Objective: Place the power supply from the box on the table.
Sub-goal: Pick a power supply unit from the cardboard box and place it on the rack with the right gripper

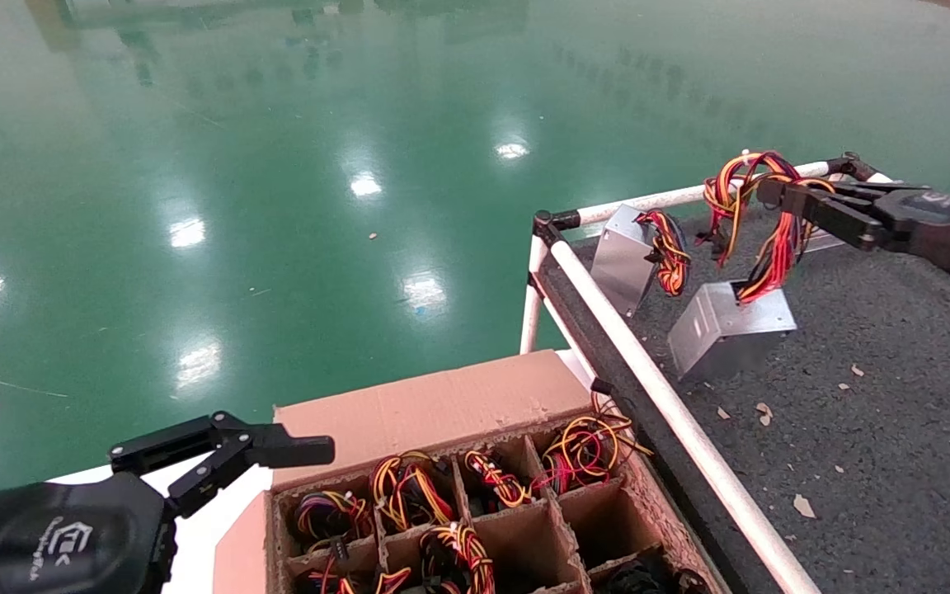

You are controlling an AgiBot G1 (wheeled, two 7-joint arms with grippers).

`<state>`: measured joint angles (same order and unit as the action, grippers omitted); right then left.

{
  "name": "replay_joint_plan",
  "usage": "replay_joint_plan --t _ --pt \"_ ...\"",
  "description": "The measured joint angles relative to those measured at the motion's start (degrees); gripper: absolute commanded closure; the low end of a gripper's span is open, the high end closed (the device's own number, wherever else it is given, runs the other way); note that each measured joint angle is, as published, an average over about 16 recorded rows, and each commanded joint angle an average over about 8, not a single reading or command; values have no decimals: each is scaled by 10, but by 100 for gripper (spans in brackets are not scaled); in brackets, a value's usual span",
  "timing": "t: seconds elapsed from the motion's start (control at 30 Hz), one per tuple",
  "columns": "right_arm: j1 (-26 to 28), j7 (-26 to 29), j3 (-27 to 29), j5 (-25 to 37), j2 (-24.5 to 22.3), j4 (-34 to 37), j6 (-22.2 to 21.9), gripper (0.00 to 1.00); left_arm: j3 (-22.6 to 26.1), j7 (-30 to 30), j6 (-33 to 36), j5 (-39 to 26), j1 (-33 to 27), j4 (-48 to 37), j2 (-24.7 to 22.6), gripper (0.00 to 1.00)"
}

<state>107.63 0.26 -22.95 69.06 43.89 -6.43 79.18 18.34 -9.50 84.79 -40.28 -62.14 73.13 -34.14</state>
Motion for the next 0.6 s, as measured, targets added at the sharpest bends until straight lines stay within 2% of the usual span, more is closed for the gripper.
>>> replay_joint_plan --t 0.33,0.6 --pt "4 -28 2 0 35 42 -94 100 0 0 0 0 0 0 0 0" --pt "-4 -36 4 -2 58 59 -142 100 0 0 0 0 0 0 0 0"
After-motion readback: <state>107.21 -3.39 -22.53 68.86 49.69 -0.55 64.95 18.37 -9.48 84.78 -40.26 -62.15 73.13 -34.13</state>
